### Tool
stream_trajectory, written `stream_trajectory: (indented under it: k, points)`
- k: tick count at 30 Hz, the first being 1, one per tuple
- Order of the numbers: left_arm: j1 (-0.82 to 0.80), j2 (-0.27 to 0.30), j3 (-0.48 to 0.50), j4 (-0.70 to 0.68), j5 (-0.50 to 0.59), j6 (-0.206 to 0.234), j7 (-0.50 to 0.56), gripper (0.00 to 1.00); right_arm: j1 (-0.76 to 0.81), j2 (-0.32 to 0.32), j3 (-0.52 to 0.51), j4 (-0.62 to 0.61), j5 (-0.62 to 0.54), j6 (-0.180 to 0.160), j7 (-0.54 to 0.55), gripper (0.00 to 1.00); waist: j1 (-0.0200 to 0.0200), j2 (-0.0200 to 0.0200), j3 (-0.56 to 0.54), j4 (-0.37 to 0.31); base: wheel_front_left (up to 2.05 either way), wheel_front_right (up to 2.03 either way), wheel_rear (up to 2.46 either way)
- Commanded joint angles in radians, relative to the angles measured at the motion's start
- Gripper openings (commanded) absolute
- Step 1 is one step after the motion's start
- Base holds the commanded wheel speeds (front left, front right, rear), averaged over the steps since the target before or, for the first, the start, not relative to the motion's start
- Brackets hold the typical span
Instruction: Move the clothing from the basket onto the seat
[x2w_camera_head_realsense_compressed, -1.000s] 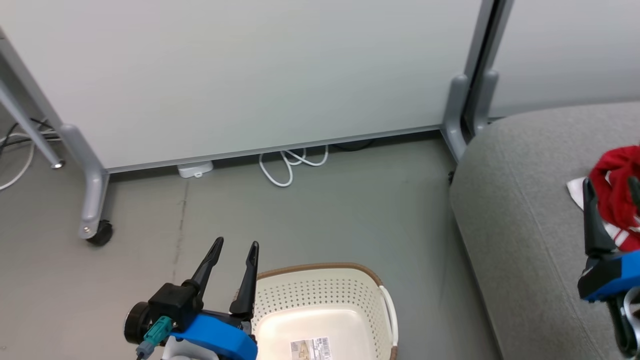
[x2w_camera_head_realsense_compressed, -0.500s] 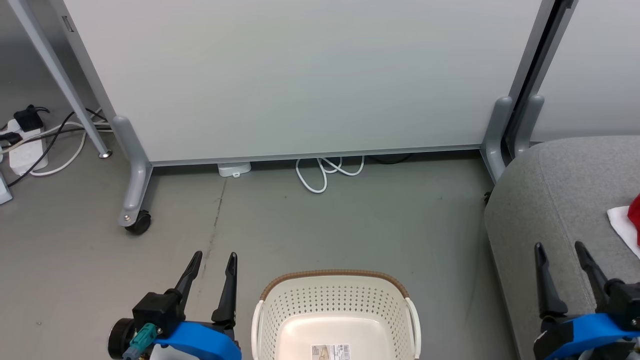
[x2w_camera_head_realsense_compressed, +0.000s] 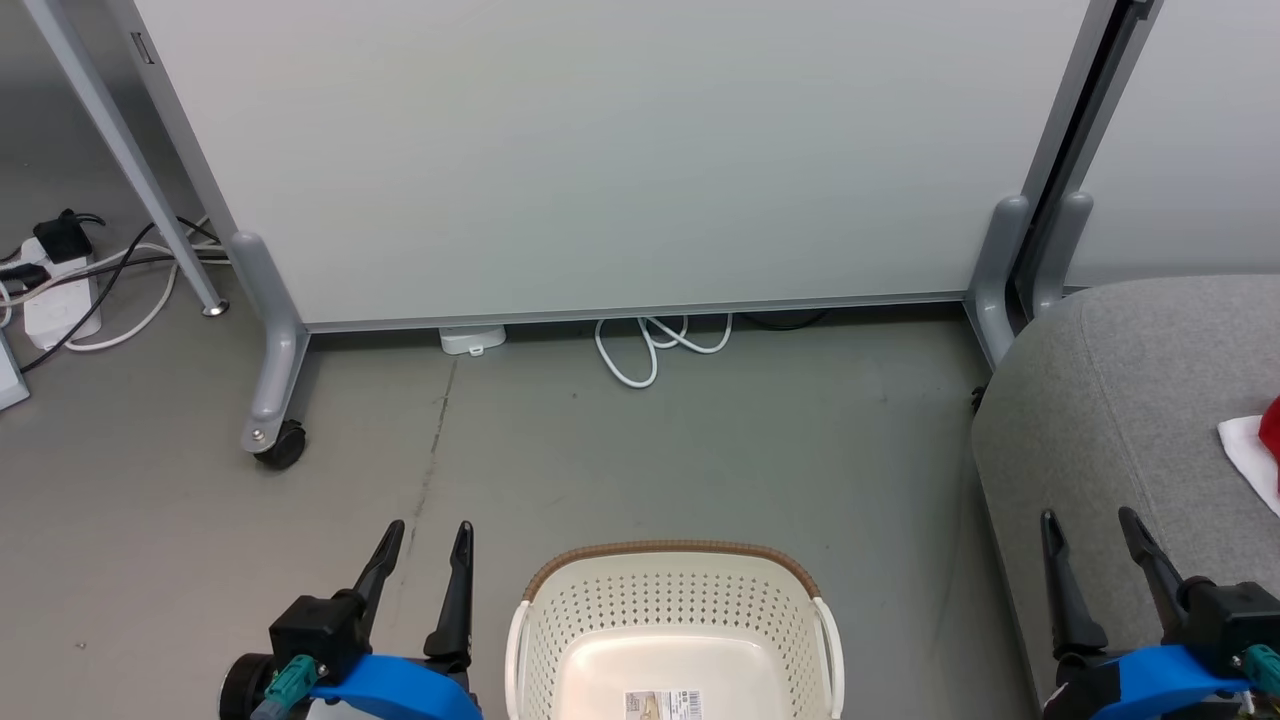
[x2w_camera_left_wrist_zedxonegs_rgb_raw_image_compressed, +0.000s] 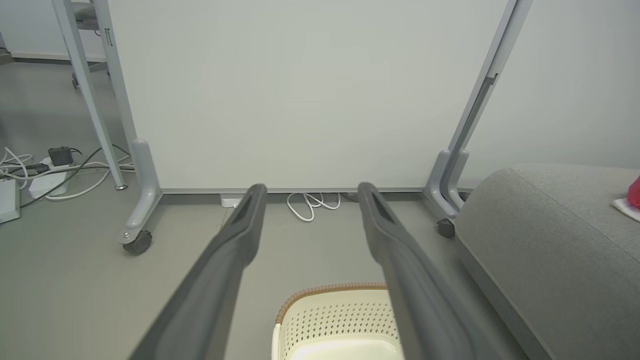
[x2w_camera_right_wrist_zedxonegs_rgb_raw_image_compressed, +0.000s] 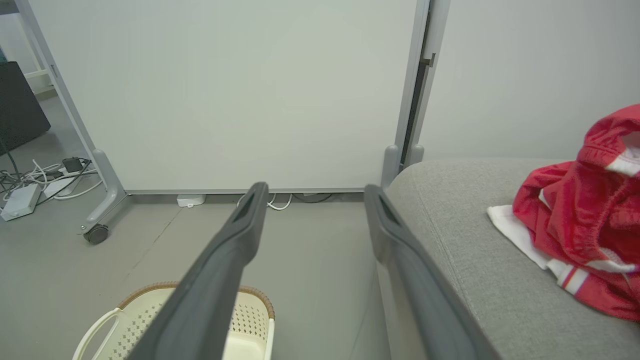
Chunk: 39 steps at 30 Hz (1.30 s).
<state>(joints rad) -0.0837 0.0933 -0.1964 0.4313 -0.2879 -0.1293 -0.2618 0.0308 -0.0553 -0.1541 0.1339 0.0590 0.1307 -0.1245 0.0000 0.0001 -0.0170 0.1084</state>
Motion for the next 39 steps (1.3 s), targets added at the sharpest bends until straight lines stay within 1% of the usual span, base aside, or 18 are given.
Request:
stream_trajectory:
  k: [1,15,16,22,39]
  points:
    - [0.006,0.001,0.006,0.002,-0.002,-0.001,-0.005,1.0,0.017,0.004,0.003,0.002,0.005,0.0,-0.003,1.0,0.0,-0.0001,-0.001,0.001,0.0,0.0,0.0]
    - [0.012,-0.001,0.0,0.013,-0.008,-0.001,-0.005,1.0,0.011,0.006,0.026,0.022,0.027,0.0,-0.011,1.0,0.0,-0.0001,-0.01,0.002,0.0,0.0,0.0]
    - [0.002,-0.001,-0.002,0.014,-0.005,0.0,0.0,0.0,-0.001,0.003,0.025,0.022,0.024,0.0,-0.006,0.0,0.0,-0.0001,-0.01,0.002,0.0,0.0,0.0]
    - [0.052,-0.004,-0.008,0.061,-0.01,0.0,0.007,0.0,0.002,0.013,0.024,0.082,0.029,0.0,0.003,0.0,0.0,-0.0001,-0.01,0.002,0.0,0.0,0.0]
    - [0.032,-0.011,0.061,0.004,-0.303,0.0,0.087,0.0,-0.032,0.011,0.027,0.087,0.368,0.0,0.056,0.0,0.0,-0.0001,-0.006,-0.013,0.0,0.0,0.0]
